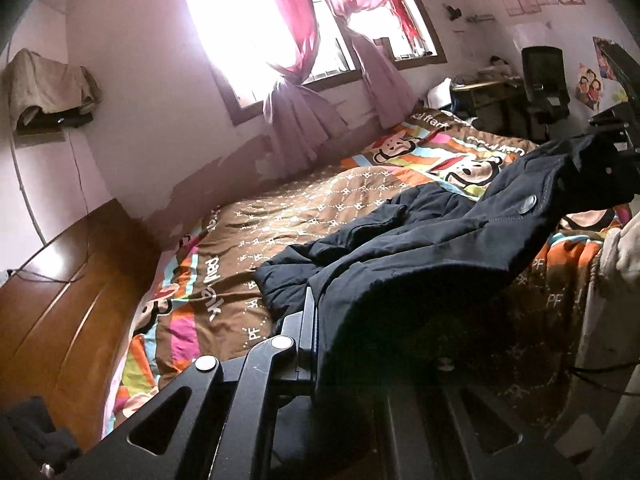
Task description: Fold large clothes
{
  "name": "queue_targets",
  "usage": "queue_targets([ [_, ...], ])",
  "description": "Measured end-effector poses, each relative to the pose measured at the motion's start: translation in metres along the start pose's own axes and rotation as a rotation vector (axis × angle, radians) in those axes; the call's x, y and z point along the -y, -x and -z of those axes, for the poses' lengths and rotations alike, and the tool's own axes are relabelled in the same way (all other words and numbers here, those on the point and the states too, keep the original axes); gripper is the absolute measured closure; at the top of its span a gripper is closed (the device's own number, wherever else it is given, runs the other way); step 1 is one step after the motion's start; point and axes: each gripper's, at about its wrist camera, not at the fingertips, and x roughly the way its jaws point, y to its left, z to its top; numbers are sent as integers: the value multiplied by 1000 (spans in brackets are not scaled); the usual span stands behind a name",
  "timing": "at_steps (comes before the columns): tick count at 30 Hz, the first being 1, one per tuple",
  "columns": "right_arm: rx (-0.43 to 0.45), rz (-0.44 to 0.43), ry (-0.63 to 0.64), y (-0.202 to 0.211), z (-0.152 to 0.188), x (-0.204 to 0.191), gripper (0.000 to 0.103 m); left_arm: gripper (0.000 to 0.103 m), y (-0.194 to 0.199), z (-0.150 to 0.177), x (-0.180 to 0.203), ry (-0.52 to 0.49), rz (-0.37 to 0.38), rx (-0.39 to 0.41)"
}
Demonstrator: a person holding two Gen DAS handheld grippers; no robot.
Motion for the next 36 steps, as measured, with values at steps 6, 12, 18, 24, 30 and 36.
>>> queue_targets([
  [6,-62,-19,-9,-31,-13,17,96,99,-34,-21,-10,15,14,-58],
  [12,-167,-62,-45,-77,-49,50,95,99,-78,-57,-30,18,47,-191],
  [18,-232,-111,-98,-124,-71,78,95,99,-119,-79,-46,38,63,-260],
  [24,-226,-114,-110,-165,-80,97,95,99,-166,-91,-58,-35,46,-275],
  [30,-199,-114,-139,-208,-85,116,95,99,-217,-90,-73,-45,29,-261],
  [36,-126,-128,-208,-264,-79,134,95,99,-277,-82,-92,-22,26,-232],
])
